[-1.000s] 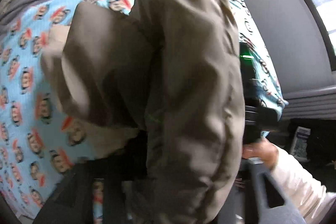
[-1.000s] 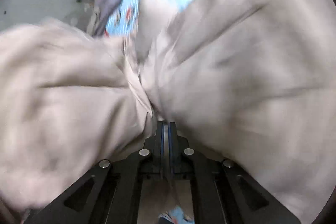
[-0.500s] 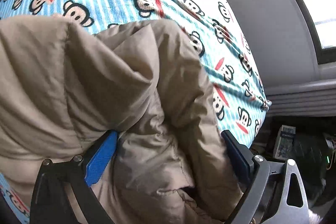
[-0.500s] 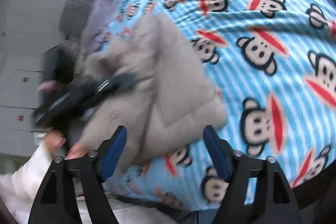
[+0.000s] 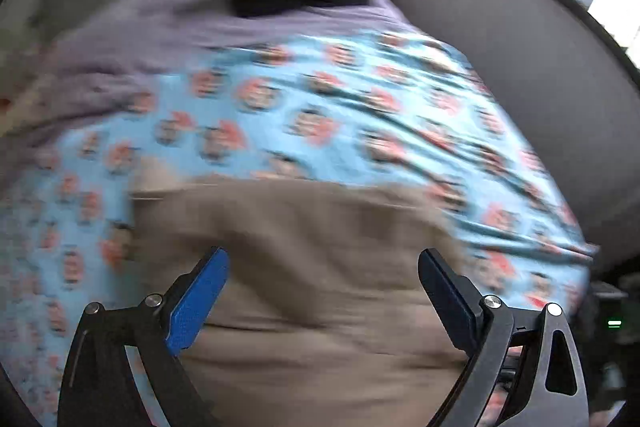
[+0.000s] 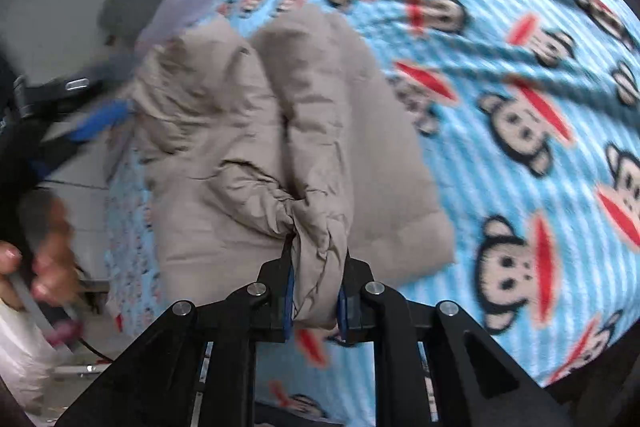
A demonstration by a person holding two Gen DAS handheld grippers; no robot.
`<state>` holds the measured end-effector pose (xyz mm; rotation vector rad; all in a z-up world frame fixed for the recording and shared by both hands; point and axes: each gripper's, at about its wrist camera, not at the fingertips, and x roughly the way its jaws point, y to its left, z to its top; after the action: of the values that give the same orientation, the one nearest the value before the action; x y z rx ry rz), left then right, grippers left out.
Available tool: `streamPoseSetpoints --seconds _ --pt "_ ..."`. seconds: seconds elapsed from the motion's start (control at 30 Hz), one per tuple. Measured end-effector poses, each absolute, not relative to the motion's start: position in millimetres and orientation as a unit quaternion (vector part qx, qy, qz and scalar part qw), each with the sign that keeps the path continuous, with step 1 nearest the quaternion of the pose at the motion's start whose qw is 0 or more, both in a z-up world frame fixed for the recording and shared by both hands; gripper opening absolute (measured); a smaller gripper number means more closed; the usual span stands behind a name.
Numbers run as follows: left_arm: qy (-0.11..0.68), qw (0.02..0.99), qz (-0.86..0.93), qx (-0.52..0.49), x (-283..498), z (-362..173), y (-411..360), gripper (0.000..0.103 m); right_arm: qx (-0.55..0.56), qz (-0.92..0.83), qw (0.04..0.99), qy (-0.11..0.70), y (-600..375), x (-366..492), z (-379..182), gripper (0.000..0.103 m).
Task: Fold large clothes
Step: 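Lower the jacket bundle onto the blanket and grip its fold with the right tool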
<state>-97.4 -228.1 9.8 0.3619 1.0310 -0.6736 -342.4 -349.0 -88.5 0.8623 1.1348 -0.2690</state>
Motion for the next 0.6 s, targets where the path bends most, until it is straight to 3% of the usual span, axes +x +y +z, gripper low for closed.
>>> streamPoseSetpoints --seconds 0.13,0.27,0.6 --pt "0.510 0.799 -0.258 0.187 -58.5 -35.6 -215.8 0.096 0.400 -0.133 0.735 0.532 -355.2 -357.7 -106.8 0.017" --pt "0.500 0.801 -0.267 0.194 -51.8 -67.0 -253.5 0.096 0.399 -0.140 0.728 0.539 -354.4 -356.0 -117.8 0.017" --pt "0.496 0.790 -0.281 0.228 -63.2 -105.8 -329.2 0.096 0.458 -0.202 0.691 0.522 -407.6 -386.6 -122.9 0.020"
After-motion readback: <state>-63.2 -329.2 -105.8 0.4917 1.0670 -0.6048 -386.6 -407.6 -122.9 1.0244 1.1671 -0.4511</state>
